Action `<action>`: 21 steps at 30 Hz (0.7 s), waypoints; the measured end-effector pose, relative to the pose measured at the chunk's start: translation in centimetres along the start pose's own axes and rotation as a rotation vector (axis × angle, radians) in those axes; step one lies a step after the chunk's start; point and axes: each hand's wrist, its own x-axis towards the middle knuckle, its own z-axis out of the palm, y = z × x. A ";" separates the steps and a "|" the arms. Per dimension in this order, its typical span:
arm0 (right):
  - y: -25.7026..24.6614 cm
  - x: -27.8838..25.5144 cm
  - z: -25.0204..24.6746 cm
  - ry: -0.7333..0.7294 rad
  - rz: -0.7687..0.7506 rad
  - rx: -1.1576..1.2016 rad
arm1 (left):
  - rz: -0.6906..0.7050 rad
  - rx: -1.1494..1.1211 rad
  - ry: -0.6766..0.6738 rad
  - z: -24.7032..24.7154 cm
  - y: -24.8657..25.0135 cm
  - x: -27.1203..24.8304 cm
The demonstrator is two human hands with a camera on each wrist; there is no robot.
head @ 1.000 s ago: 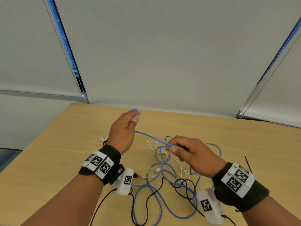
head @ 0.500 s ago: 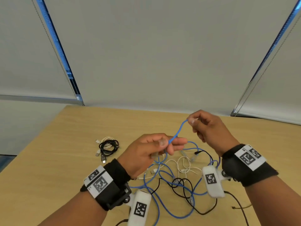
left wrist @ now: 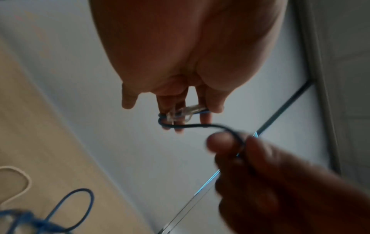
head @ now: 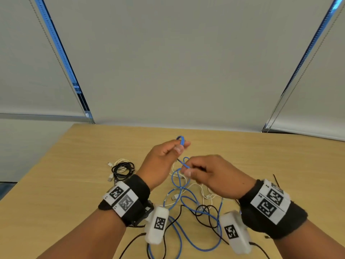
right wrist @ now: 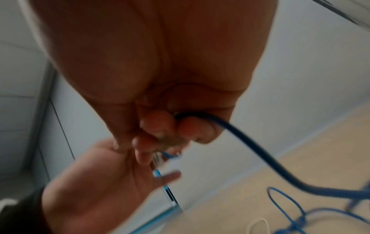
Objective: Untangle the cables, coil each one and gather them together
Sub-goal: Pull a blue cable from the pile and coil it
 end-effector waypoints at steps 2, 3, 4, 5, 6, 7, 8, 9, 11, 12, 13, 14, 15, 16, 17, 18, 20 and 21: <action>-0.7 0.5 -1.2 0.143 -0.051 -0.059 | -0.035 0.025 -0.030 0.5 -0.7 -0.5; -0.9 0.7 -1.8 0.207 -0.062 -0.088 | -0.048 0.001 -0.045 0.7 -0.9 -0.8; -0.9 0.8 -2.2 0.260 -0.059 -0.113 | -0.059 -0.037 -0.070 0.9 -1.0 -1.1; -0.8 0.9 -2.4 0.299 -0.047 -0.125 | -0.070 -0.086 -0.101 1.1 -0.9 -1.4; -0.7 1.0 -2.4 0.317 -0.037 -0.111 | -0.079 -0.138 -0.130 1.2 -0.9 -1.6; -0.5 1.0 -2.4 0.316 -0.033 -0.057 | -0.081 -0.187 -0.151 1.3 -0.7 -1.7; -0.4 0.9 -2.2 0.297 -0.029 0.036 | -0.077 -0.224 -0.159 1.4 -0.5 -1.8; -0.4 0.9 -2.1 0.267 -0.024 0.131 | -0.067 -0.241 -0.157 1.4 -0.3 -1.8; -0.4 0.8 -1.7 0.245 -0.053 0.162 | -0.053 -0.249 -0.152 1.4 0.1 -1.8; -0.4 0.9 -1.5 0.254 -0.072 0.122 | -0.059 -0.262 -0.152 1.4 0.3 -1.8; -0.5 1.1 -1.2 0.267 -0.087 0.083 | -0.063 -0.270 -0.151 1.4 0.4 -1.8; -0.6 1.2 -1.0 0.284 -0.095 0.063 | -0.061 -0.271 -0.145 1.5 0.6 -1.8; -0.7 1.4 -0.9 0.301 -0.103 0.074 | -0.058 -0.274 -0.138 1.6 0.7 -1.8; -0.7 1.5 -1.0 0.311 -0.108 0.107 | -0.056 -0.290 -0.132 1.5 0.9 -1.9; -0.6 1.7 -1.3 0.312 -0.103 0.150 | -0.059 -0.326 -0.126 1.3 1.0 -1.9; -0.4 1.8 -1.7 0.310 -0.086 0.190 | -0.065 -0.387 -0.117 1.0 1.1 -1.9; 0.4 1.9 -2.9 0.310 -0.042 0.243 | -0.067 -0.570 -0.110 0.1 1.6 -1.8; 0.9 1.9 -3.2 0.306 -0.023 0.252 | -0.061 -0.670 -0.124 -0.4 1.9 -1.8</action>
